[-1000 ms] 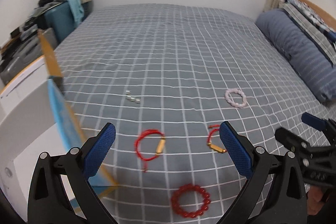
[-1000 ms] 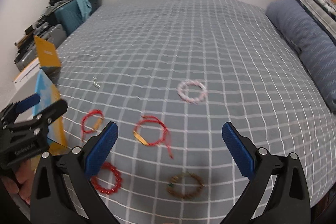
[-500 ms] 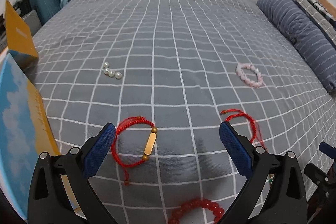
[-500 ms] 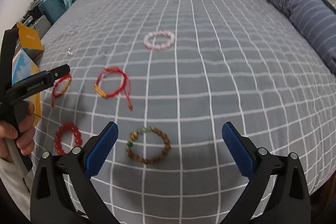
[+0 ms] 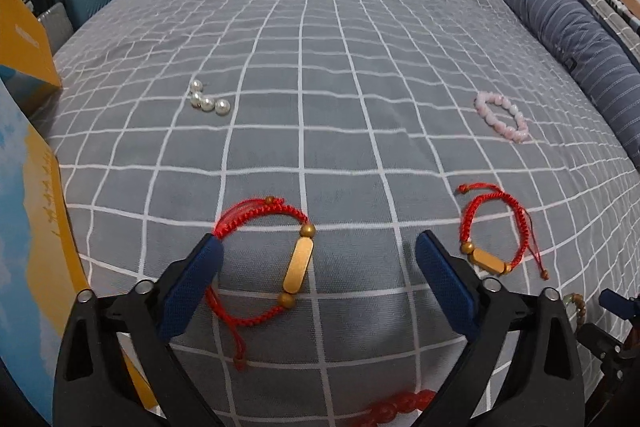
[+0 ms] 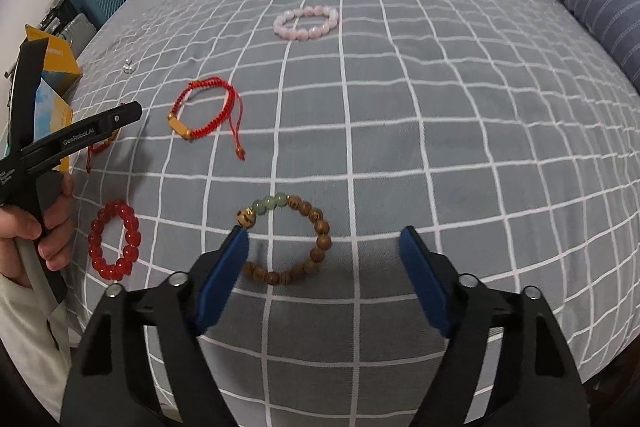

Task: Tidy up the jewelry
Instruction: 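Grasp the red string bracelet with the left tool while the right grasps the wooden bracelet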

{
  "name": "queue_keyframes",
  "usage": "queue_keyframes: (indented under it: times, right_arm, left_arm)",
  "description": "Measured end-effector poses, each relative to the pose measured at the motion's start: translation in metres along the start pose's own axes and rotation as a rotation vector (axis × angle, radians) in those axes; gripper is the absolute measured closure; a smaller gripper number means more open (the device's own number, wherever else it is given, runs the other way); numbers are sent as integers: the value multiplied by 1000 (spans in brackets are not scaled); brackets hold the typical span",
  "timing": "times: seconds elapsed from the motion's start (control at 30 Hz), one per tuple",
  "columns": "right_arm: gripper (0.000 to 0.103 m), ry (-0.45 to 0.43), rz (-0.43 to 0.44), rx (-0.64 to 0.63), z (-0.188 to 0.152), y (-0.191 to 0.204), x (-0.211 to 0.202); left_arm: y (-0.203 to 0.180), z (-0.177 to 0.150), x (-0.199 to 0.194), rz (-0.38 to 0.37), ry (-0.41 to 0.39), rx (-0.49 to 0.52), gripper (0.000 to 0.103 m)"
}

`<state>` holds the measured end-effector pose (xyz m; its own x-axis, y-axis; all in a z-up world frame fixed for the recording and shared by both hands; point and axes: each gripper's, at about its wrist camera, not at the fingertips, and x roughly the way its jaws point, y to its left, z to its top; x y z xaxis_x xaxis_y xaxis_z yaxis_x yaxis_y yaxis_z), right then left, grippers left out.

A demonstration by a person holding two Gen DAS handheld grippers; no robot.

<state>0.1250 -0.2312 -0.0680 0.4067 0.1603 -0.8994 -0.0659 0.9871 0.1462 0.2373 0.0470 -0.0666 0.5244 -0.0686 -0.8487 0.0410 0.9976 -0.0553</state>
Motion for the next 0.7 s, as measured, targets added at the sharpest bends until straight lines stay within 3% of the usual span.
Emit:
queue_keyframes:
  times: [0.17, 0.23, 0.37, 0.43, 0.7]
  right_arm:
    - [51, 23, -10, -8, -3, 2, 8]
    - [61, 29, -16, -15, -4, 3, 9]
    - [73, 34, -28, -12, -3, 0, 11]
    - [91, 36, -35, -15, -2, -1, 10]
    - [96, 26, -41, -15, -3, -1, 6]
  left_arm:
    - [2, -3, 4, 3, 18, 3, 37]
    - [2, -4, 3, 2, 22, -1, 47]
    - [-1, -4, 1, 3, 34, 15, 77]
    - [-3, -3, 1, 10, 41, 25, 95]
    - [-4, -5, -6, -3, 45, 20, 95]
